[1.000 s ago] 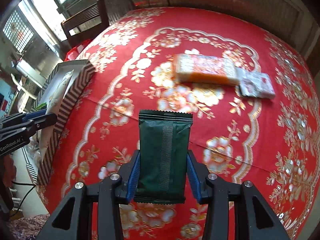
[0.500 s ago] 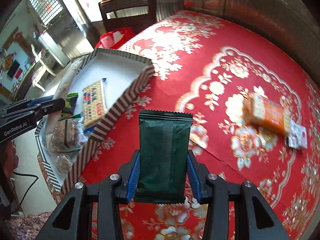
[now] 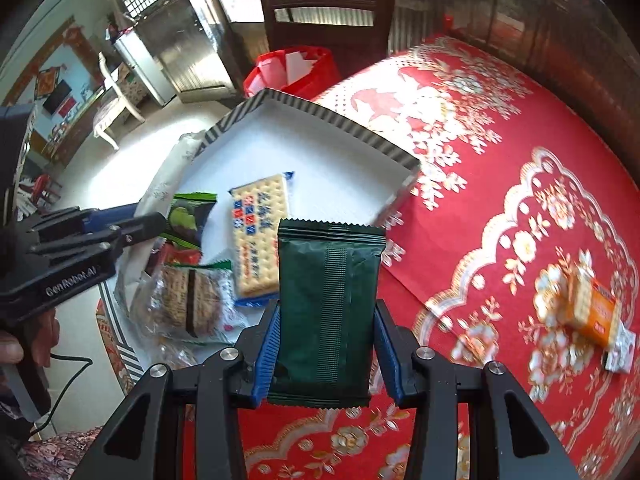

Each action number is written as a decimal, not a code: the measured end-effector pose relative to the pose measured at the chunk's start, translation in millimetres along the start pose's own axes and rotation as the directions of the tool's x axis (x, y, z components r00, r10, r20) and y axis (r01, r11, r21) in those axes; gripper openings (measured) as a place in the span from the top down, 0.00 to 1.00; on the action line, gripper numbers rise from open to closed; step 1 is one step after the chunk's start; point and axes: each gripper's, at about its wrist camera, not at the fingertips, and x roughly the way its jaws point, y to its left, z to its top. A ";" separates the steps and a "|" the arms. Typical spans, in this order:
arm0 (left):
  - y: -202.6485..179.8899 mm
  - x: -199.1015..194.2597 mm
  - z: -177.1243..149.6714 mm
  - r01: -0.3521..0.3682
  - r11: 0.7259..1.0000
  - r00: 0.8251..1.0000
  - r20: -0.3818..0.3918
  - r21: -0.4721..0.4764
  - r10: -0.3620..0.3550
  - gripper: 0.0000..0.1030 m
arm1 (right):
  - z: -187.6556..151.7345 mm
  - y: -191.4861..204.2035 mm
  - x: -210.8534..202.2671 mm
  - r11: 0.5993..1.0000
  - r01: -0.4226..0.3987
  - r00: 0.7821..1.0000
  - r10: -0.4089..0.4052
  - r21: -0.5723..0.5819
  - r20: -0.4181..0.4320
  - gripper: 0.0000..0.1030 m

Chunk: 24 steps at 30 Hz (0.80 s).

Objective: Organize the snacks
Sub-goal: 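Carry the white pack and dark green pack over the white tray, then open both tools to drop the white pack and green pack into the tray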

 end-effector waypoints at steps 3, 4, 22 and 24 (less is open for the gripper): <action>5.7 6.2 -1.1 -0.005 1.000 1.000 -0.012 -0.011 0.005 0.71 | 10.9 10.4 8.4 1.000 -0.011 1.000 0.011 -0.024 -0.012 0.59; 7.5 8.3 -1.5 -0.007 1.000 1.000 -0.016 -0.015 0.007 0.71 | 14.6 14.0 11.6 0.999 -0.017 1.000 0.017 -0.031 -0.017 0.58; 16.8 27.6 0.3 -0.019 0.999 0.998 -0.055 -0.039 0.017 0.69 | 34.7 42.6 61.0 0.996 -0.063 0.992 0.054 -0.069 -0.116 0.58; 17.0 28.6 0.6 -0.028 0.999 0.998 -0.057 -0.038 0.025 0.68 | 33.6 45.2 63.4 0.996 -0.064 0.991 0.056 -0.068 -0.118 0.58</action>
